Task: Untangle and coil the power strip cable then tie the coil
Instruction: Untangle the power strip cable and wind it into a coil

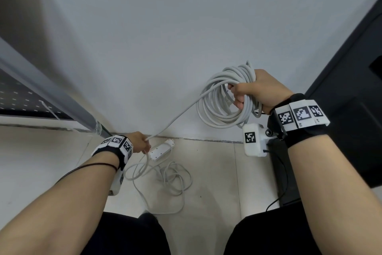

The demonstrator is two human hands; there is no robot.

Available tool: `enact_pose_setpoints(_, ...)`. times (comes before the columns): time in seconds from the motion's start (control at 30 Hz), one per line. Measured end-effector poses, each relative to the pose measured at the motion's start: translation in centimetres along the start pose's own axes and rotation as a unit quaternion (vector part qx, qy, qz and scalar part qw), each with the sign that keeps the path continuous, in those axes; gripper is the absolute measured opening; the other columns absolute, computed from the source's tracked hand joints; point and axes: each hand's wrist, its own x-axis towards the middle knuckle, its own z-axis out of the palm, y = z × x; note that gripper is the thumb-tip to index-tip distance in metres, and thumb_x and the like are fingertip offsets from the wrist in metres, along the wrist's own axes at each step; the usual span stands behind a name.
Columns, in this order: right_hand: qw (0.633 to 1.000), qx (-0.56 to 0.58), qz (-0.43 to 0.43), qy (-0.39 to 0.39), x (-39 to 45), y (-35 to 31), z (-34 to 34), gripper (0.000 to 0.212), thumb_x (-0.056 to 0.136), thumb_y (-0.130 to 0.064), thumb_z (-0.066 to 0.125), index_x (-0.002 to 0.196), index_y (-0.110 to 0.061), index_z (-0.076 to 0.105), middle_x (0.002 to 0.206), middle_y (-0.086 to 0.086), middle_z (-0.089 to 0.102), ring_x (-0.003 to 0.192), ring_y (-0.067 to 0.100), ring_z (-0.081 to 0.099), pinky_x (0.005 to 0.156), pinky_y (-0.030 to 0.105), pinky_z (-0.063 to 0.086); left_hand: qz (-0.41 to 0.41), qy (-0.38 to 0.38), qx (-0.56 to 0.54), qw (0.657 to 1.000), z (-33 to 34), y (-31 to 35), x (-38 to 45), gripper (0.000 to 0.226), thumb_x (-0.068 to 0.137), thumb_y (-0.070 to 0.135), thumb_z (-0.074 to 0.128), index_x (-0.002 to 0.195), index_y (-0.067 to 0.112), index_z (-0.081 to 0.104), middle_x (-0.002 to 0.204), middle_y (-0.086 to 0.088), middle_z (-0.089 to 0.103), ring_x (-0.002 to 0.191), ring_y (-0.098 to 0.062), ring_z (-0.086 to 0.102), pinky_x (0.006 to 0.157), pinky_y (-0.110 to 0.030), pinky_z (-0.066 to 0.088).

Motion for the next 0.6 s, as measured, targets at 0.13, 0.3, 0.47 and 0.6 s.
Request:
enact_pose_setpoints(0.13, 1.0, -0.004, 0.0, -0.005, 0.0, 0.0, 0.0, 0.008, 0.071, -0.007, 0.064, 0.073, 0.001, 0.064, 0.05, 0.01, 0.054, 0.045, 0.026, 0.054, 0.056, 0.034, 0.048, -0.041, -0.01, 0.002, 0.999, 0.1, -0.3, 0.4, 0.024, 0.091, 0.036, 0.063, 0.08, 0.016, 0.068, 0.065, 0.008, 0.071, 0.063, -0.01, 0.062, 0.057, -0.018, 0.047)
enact_pose_setpoints(0.3, 1.0, -0.018, 0.007, 0.002, -0.1, 0.1, -0.2, 0.026, 0.072, -0.01, 0.065, 0.081, 0.014, 0.061, 0.05, 0.01, 0.055, 0.047, 0.027, 0.055, 0.057, 0.035, 0.049, -0.072, -0.083, 0.016, 0.994, 0.9, -0.9, 0.6, 0.032, 0.095, 0.033, 0.06, 0.082, 0.005, 0.067, 0.084, -0.005, 0.077, 0.075, -0.014, 0.071, 0.084, -0.031, 0.058)
enact_pose_setpoints(0.47, 1.0, -0.004, 0.007, 0.027, -0.2, -0.3, 0.1, 0.01, 0.071, -0.006, 0.064, 0.064, 0.001, 0.062, 0.049, 0.01, 0.055, 0.047, 0.027, 0.055, 0.056, 0.034, 0.048, -0.127, -0.116, -0.119, 0.978, 0.3, -1.2, -0.6, 0.042, 0.101, 0.038, 0.049, 0.102, -0.003, 0.055, 0.08, -0.016, 0.076, 0.073, -0.022, 0.075, 0.056, -0.023, 0.054)
enact_pose_setpoints(0.6, 0.998, 0.024, 0.001, 0.052, -0.3, -0.7, 0.3, 0.007, 0.076, -0.003, 0.063, 0.076, 0.003, 0.063, 0.051, 0.01, 0.055, 0.048, 0.026, 0.056, 0.055, 0.033, 0.05, -0.128, -0.053, -0.183, 0.973, -0.3, -1.3, -0.5, 0.04, 0.098, 0.036, 0.057, 0.1, -0.003, 0.05, 0.067, -0.018, 0.069, 0.052, -0.03, 0.067, 0.055, -0.031, 0.053)
